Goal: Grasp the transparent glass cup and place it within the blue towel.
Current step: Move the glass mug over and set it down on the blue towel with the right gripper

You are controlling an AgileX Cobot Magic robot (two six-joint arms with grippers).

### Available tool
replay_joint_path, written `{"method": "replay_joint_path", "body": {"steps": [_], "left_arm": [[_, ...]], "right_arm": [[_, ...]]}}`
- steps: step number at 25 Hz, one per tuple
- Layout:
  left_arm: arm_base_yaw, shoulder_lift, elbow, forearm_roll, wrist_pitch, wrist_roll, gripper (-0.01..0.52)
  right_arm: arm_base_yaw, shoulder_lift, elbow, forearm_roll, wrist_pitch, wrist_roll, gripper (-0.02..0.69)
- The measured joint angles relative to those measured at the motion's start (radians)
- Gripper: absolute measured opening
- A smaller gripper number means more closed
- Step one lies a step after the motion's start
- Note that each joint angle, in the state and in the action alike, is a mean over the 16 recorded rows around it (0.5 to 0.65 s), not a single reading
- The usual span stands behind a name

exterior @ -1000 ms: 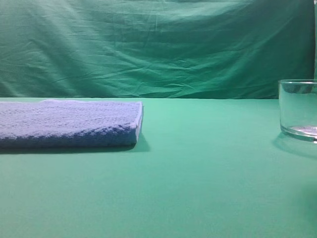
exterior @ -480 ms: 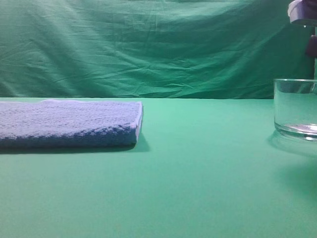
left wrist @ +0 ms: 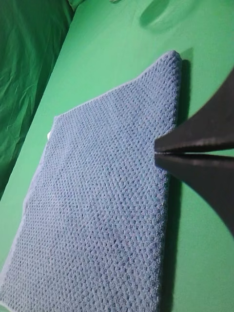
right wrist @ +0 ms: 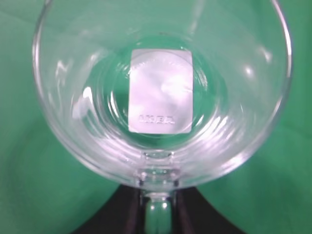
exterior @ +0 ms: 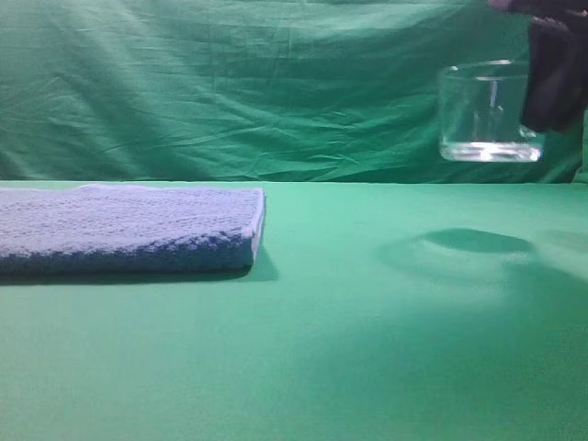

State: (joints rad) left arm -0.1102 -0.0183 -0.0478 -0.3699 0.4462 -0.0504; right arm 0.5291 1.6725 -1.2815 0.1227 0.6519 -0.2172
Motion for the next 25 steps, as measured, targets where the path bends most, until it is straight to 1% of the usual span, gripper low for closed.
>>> {"method": "replay_joint_path", "body": {"steps": [5, 9, 14, 18, 21, 25], "left_arm": [[0.0, 0.0, 0.0, 0.0, 0.0, 0.0, 0.0], [0.0, 0.0, 0.0, 0.0, 0.0, 0.0, 0.0], [0.0, 0.0, 0.0, 0.0, 0.0, 0.0, 0.0], [0.0, 0.0, 0.0, 0.0, 0.0, 0.0, 0.0], [0.0, 0.0, 0.0, 0.0, 0.0, 0.0, 0.0], [0.0, 0.0, 0.0, 0.0, 0.0, 0.0, 0.0]], "right_arm": [[0.137, 0.161, -0.21, 0.011, 0.002, -0.017, 0.113], [0.212, 0.321, -0.384, 0.013, 0.007, -0.031, 0.113], [0.255, 0.507, -0.569, -0.008, 0.012, -0.047, 0.113], [0.262, 0.611, -0.666, -0.043, 0.005, -0.054, 0.117], [0.26, 0.66, -0.71, -0.072, 0.001, -0.047, 0.147], [0.255, 0.69, -0.738, -0.111, 0.015, -0.021, 0.224]]}}
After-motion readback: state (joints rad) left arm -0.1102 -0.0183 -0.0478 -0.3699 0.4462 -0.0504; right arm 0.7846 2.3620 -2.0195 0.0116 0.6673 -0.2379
